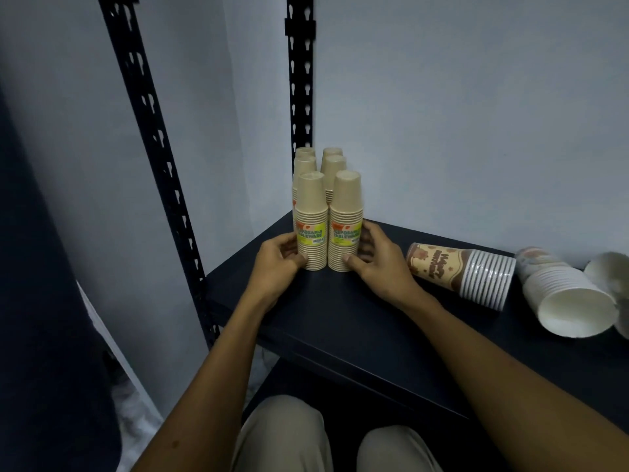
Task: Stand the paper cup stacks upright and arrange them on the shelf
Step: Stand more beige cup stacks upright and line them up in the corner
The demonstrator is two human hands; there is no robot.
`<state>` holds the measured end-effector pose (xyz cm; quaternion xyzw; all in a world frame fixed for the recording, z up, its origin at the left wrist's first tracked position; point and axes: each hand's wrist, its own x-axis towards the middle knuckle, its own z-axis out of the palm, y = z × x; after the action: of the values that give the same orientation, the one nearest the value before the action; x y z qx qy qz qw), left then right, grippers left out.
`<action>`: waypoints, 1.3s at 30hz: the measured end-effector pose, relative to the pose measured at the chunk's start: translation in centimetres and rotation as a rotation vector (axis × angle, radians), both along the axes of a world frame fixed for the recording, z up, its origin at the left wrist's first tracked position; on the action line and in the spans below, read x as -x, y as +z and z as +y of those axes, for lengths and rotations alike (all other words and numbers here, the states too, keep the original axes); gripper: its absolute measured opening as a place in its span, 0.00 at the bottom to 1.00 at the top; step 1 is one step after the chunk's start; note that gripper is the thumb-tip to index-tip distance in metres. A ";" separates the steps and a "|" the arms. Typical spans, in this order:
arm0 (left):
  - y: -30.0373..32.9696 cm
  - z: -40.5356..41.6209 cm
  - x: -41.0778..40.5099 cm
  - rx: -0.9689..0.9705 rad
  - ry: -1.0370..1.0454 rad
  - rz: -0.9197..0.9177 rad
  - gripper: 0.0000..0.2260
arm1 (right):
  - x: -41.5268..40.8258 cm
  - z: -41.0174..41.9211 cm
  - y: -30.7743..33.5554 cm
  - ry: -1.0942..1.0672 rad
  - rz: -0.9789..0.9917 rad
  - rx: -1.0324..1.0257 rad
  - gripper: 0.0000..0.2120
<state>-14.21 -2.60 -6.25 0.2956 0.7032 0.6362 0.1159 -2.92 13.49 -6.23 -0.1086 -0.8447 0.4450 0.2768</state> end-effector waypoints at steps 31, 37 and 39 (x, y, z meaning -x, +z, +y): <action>-0.2 -0.1 -0.3 0.022 0.075 0.036 0.22 | 0.1 0.1 0.2 -0.052 0.023 0.106 0.29; -0.2 -0.1 0.5 -0.011 0.110 -0.051 0.22 | 1.4 -0.3 0.4 -0.042 0.032 0.120 0.29; -0.2 0.1 0.8 -0.009 0.113 -0.057 0.22 | 1.7 -0.4 0.4 -0.046 0.033 0.122 0.29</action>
<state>-15.05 -2.53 -6.48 0.2376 0.7125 0.6529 0.0983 -4.65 13.06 -5.87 -0.1372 -0.8088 0.4908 0.2936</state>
